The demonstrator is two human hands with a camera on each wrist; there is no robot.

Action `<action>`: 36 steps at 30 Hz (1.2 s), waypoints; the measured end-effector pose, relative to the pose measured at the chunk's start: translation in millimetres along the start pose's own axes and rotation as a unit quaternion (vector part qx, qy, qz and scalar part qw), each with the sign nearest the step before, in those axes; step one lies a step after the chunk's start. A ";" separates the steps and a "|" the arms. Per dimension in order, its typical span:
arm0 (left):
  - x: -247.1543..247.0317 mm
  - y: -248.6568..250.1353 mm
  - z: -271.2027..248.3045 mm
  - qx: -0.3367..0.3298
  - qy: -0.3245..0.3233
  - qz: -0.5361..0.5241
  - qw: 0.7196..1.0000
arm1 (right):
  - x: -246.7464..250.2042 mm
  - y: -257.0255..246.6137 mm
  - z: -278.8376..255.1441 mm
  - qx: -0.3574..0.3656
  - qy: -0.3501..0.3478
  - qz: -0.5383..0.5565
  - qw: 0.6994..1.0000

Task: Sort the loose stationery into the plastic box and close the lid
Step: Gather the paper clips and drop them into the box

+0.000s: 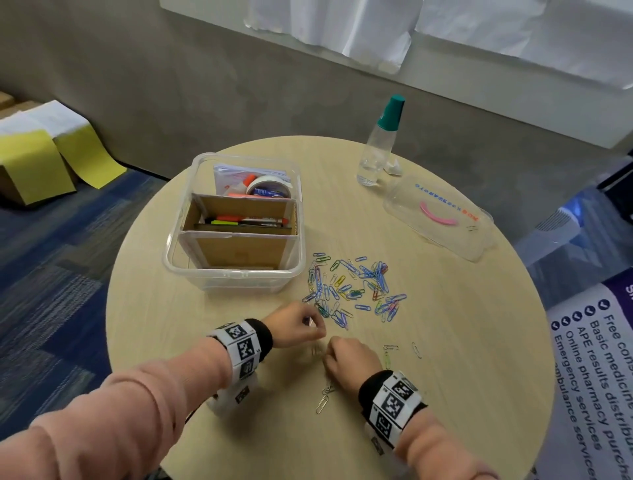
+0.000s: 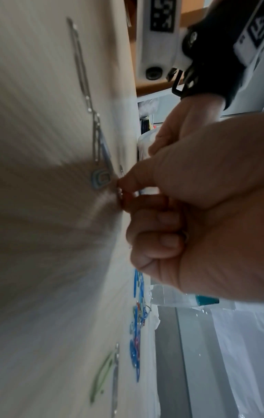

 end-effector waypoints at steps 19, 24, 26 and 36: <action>-36.7 12.8 -0.2 -0.147 -0.179 0.448 0.863 | 4.2 39.5 -11.3 -0.060 -0.191 0.851 0.486; -25.2 28.7 1.8 -0.136 -0.104 0.334 0.927 | -8.6 43.9 -7.3 -0.141 -0.169 0.848 0.482; -13.9 43.9 -2.5 -0.157 -0.029 0.207 0.965 | -16.6 45.9 -7.1 -0.184 -0.165 0.836 0.490; 115.0 46.4 -46.0 -0.097 0.358 -0.236 0.898 | 13.1 22.5 -4.5 -0.189 -0.204 0.822 0.497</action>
Point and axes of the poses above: each hand's wrist, its own z-axis towards the middle knuckle, its own x-axis out of the back of the hand, y = z × x, the point moved 6 cm from there along z, towards the middle knuckle, and after that the axes turned 9 degrees about -x, right-handed, at the moved point
